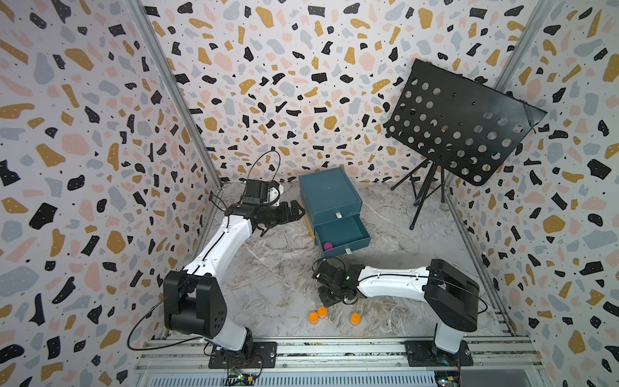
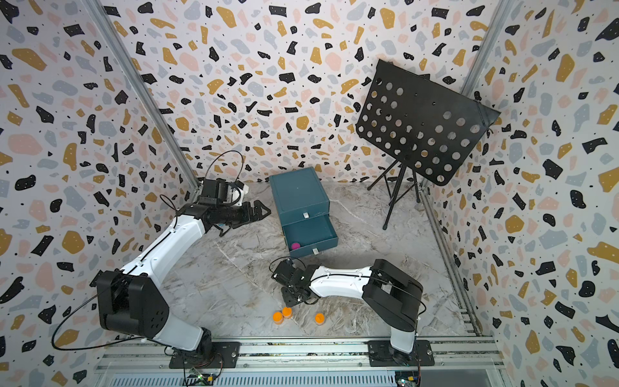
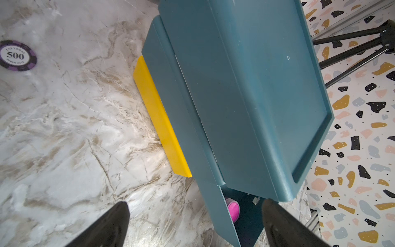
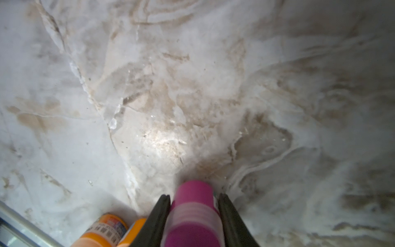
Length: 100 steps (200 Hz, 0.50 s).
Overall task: Put the paint cans in the drawer according to color
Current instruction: Pick up the paint can at the center of the board.
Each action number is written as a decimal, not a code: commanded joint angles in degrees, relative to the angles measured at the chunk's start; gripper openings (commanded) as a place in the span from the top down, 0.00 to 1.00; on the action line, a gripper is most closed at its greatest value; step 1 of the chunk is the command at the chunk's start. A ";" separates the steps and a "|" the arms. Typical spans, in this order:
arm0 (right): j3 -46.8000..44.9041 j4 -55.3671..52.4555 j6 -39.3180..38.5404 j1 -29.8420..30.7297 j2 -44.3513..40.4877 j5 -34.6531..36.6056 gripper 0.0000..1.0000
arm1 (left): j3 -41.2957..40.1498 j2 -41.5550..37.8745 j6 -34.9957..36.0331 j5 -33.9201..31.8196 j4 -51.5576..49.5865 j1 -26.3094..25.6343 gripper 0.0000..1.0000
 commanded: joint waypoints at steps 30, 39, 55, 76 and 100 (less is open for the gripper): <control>6.05 -10.34 -4.67 0.01 -12.14 8.08 0.79 | 1.98 -2.01 -2.10 -1.49 1.05 -0.10 0.00; 6.72 -11.27 -5.56 -0.33 -14.07 8.68 0.80 | 3.49 -1.61 -3.11 -0.97 0.84 -0.19 0.00; 7.82 -12.67 -7.02 -2.08 -17.18 8.88 0.79 | 6.76 -0.75 -4.11 -1.03 -0.26 -0.59 0.00; 9.40 -13.22 -9.52 -6.86 -20.31 6.56 0.79 | 11.46 0.86 -4.21 -2.46 -1.99 -1.80 0.00; 12.52 -13.73 -12.85 -11.87 -22.10 4.26 0.80 | 16.57 4.29 -4.21 -3.34 -4.52 -2.78 0.00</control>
